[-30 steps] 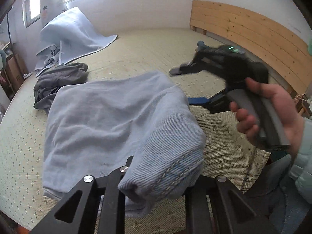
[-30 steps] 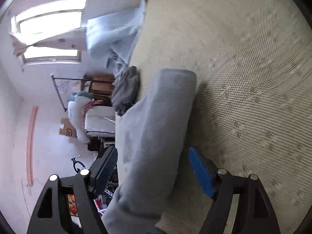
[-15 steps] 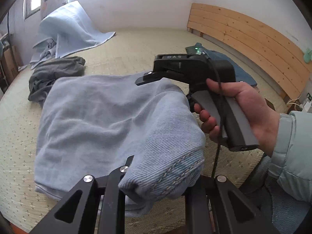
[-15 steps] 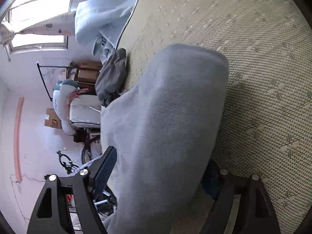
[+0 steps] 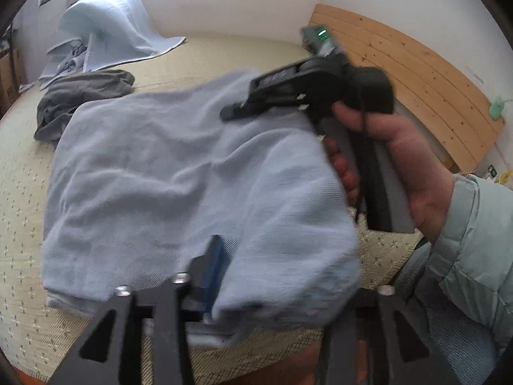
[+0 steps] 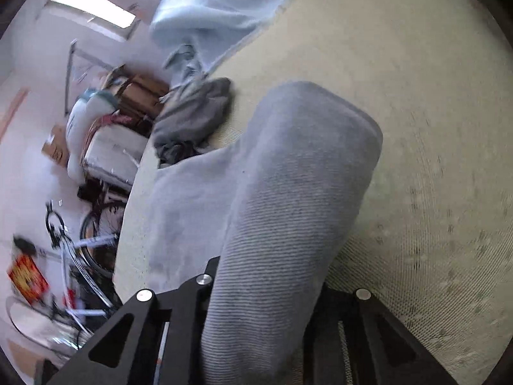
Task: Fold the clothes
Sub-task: 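Grasp the folded sweatshirt with both grippers and lift it, then carry the folded sweatshirt with both grippers toward the wooden headboard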
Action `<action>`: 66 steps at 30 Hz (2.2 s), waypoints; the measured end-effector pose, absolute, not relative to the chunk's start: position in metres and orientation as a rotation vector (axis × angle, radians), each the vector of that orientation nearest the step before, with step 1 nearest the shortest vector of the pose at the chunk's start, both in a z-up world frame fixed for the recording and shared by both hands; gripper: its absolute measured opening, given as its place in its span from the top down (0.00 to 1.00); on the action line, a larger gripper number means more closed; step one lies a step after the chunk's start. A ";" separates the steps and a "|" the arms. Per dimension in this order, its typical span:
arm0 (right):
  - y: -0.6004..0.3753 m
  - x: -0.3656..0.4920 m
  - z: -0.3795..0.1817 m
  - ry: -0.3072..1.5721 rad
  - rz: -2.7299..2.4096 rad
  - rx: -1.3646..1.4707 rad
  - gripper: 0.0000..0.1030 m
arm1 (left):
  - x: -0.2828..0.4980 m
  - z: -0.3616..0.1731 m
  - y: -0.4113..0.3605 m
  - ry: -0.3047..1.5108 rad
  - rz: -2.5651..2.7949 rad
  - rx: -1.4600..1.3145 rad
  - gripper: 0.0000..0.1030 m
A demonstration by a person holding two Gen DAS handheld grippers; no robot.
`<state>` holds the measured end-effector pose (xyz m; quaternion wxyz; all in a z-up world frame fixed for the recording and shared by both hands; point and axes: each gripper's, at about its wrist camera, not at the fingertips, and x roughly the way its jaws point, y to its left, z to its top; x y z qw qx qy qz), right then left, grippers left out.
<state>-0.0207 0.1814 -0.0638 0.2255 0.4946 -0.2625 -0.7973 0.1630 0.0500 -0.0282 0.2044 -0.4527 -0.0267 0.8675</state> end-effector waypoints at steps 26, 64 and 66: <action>0.039 0.042 0.125 -0.354 -2.303 1.305 0.83 | 0.267 0.058 -0.006 -0.072 2.708 -1.080 0.33; 0.210 -0.001 0.253 -0.446 -2.526 1.137 0.87 | 0.150 0.143 0.091 -0.202 2.441 -0.732 0.79; 0.237 -0.014 0.263 -0.451 -2.572 1.138 0.87 | 0.122 0.148 0.110 -0.233 2.402 -0.711 0.79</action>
